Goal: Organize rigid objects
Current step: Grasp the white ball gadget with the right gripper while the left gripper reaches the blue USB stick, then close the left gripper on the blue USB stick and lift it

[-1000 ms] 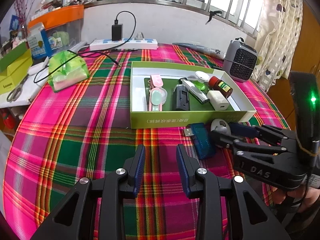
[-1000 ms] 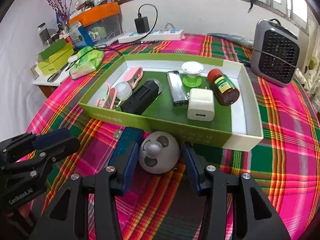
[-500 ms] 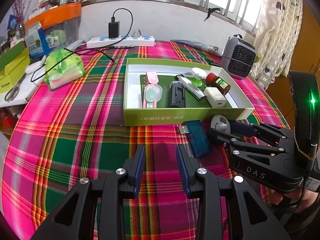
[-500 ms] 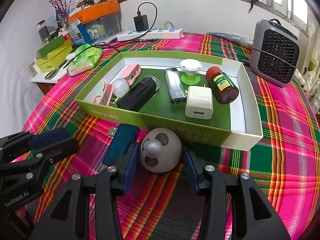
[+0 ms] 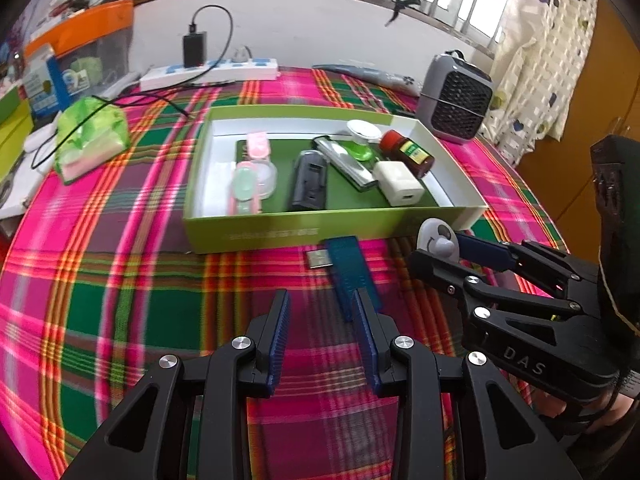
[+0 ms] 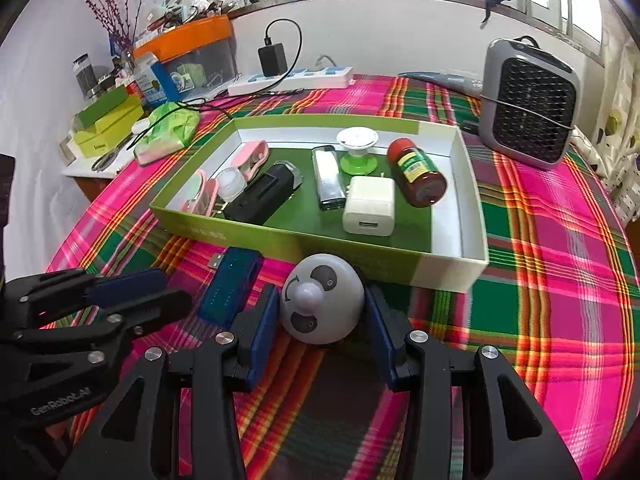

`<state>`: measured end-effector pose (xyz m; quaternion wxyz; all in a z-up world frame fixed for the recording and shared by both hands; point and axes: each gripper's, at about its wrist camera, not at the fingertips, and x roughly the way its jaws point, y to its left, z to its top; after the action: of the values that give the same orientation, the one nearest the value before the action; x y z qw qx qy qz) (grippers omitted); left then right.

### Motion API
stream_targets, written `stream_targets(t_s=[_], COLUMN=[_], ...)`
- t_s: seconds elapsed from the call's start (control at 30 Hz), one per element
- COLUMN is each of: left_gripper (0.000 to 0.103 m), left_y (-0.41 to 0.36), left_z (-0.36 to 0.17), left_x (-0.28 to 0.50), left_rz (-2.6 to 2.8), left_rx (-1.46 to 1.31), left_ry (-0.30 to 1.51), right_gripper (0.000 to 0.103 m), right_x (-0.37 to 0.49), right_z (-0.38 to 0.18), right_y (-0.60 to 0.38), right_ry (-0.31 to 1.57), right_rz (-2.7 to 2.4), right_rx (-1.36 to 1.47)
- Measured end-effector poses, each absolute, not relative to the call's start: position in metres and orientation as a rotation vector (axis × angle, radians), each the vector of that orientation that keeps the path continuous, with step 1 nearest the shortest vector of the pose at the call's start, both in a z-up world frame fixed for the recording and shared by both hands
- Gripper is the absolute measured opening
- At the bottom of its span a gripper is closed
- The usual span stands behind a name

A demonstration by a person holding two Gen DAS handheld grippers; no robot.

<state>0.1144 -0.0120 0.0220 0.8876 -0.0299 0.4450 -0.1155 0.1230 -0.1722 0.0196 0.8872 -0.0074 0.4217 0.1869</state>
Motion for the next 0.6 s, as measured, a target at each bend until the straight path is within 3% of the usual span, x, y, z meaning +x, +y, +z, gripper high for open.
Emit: stream_targets(t_s=[0.6], left_gripper=[0.031], left_y=[-0.046], left_z=[0.019], left_x=[0.127], left_rz=[-0.211], left_rx=[0.015], left_ry=[0.926], right_gripper=[0.045], right_x=[0.115], right_z=[0.027], right_y=[-0.204], right_ry=[0.844], right_rz=[0.366], right_rx=[0.039])
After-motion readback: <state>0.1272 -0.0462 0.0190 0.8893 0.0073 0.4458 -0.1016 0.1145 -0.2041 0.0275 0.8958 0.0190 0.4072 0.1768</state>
